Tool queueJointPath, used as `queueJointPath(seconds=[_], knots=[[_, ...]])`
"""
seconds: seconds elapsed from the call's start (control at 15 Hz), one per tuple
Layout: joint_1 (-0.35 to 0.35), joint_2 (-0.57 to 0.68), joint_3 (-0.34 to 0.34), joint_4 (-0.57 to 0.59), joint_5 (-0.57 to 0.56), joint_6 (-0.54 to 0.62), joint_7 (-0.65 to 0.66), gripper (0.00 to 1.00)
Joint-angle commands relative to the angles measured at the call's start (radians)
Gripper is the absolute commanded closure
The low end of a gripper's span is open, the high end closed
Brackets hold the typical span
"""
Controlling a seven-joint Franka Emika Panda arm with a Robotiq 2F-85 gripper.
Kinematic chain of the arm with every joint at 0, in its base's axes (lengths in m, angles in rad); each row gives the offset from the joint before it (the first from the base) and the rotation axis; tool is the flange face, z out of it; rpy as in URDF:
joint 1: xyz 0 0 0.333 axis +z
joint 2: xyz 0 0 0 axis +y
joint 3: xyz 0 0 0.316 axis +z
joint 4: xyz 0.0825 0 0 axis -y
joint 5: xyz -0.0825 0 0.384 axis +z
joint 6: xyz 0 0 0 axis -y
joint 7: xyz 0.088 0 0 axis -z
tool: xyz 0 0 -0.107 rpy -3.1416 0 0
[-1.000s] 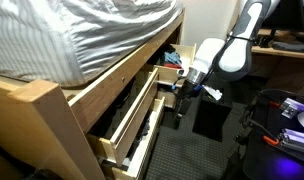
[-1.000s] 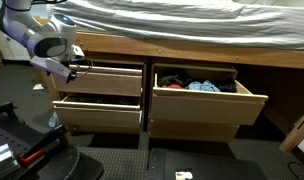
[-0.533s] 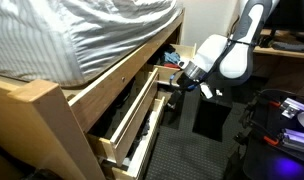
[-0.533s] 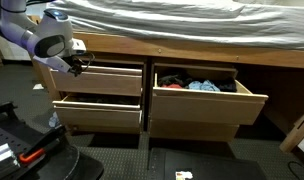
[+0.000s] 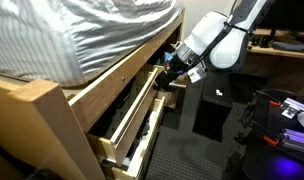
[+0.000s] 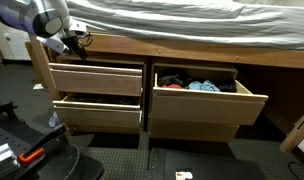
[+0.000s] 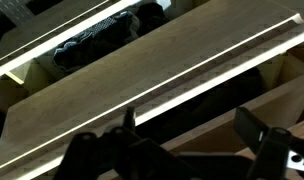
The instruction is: Open the top left drawer, then close the top right drawer
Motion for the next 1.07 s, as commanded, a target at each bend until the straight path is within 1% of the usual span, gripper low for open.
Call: queueJointPath(seconds=[0.0,0.07,0.13,0.2,0.27,0.4,0.47,0.53,0.6,0.73,0.87,0.93,1.0], knots=[[0.016,-0.002,-0.021,0.0,-0.027,0.0,0.034,0.0],[0.016,-0.002,-0.024,-0.001,-0.027,0.0,0.035,0.0],[-0.041,0.046,0.034,0.032,-0.026,-0.006,0.094,0.0],[-0.072,0.08,0.065,0.06,-0.023,-0.013,0.14,0.0],[-0.118,0.124,0.105,0.091,-0.047,-0.02,0.169,0.0],[-0.173,0.216,0.162,0.15,-0.062,-0.017,0.214,0.0],[-0.187,0.262,0.178,0.179,-0.056,-0.01,0.232,0.0],[-0.184,0.307,0.18,0.21,-0.036,-0.008,0.247,0.0],[-0.146,0.204,0.146,0.138,-0.027,-0.003,0.218,0.0],[-0.164,0.278,0.158,0.188,-0.023,-0.002,0.222,0.0],[-0.165,0.307,0.162,0.209,-0.023,-0.001,0.222,0.0],[-0.132,0.306,0.133,0.224,-0.003,0.002,0.224,0.0],[-0.1,0.31,0.107,0.247,0.043,0.006,0.253,0.0]])
